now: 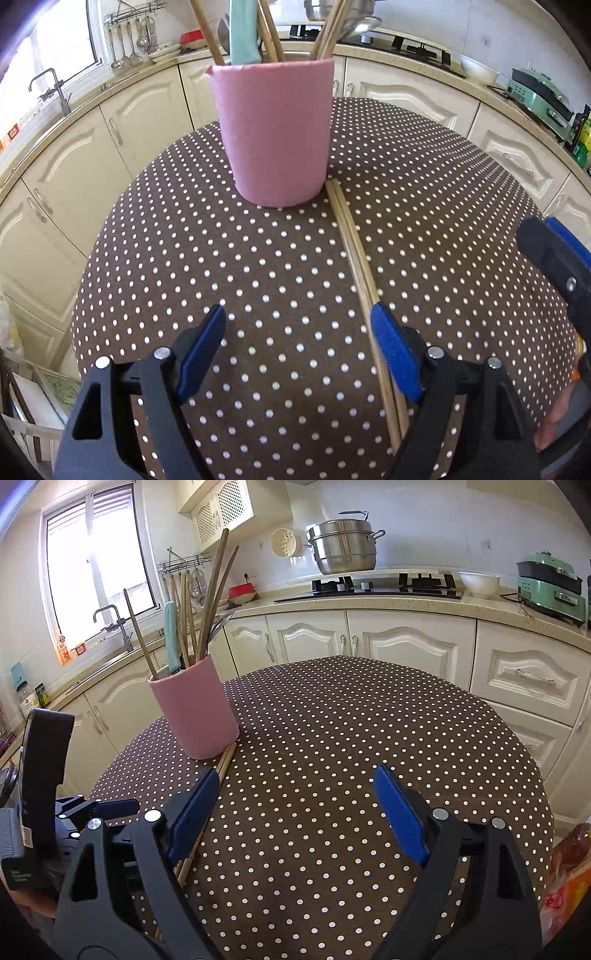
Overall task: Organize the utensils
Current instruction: 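Grasp a loose chopstick with the left tool while the right tool grasps another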
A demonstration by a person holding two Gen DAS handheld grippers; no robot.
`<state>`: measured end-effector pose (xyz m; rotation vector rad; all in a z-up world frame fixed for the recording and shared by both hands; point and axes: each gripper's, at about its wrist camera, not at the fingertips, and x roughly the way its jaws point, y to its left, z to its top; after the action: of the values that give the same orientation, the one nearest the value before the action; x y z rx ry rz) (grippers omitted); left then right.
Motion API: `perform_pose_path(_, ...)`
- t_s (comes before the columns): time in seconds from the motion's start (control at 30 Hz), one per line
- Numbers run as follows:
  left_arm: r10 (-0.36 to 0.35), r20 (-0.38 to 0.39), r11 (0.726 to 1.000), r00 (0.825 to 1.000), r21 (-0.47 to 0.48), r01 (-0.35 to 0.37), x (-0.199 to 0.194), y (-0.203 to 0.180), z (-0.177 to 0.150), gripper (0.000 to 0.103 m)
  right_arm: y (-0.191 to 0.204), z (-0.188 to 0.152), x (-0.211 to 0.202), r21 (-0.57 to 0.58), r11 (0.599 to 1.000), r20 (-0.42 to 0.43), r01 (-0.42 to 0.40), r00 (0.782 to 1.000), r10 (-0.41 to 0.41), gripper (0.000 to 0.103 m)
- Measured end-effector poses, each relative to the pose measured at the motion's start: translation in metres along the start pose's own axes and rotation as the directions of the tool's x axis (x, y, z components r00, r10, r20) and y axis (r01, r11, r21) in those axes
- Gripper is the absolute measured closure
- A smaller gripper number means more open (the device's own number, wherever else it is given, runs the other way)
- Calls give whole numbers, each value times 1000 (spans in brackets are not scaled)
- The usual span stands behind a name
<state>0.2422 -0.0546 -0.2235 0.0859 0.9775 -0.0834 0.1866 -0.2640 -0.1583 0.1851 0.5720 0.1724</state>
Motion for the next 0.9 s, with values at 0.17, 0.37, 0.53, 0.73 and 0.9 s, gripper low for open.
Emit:
perform_pose_path(0.17, 33, -7, 999, 999, 0, -33, 8, 0, 9, 24, -6, 0, 4, 35, 999, -27, 0, 1000, 1, 19)
perform_pose_path(0.37, 44, -2, 999, 999, 17, -44, -1, -7, 9, 24, -14, 2, 8, 58, 998, -35, -10, 999, 12, 19)
perform_pose_path(0.53, 72, 5, 994, 997, 82, -72, 1, -24, 8, 23, -16, 2, 10, 57, 998, -39, -14, 999, 16, 19)
perform_pose_path(0.73, 62, -13, 996, 998, 63, -61, 4, -25, 15, 22, -17, 2, 9, 71, 997, -38, -18, 999, 21, 19)
perform_pose_path(0.9, 76, -49, 994, 996, 88, -71, 18, -23, 30, 21, -18, 2, 9, 75, 997, -42, -19, 999, 22, 19)
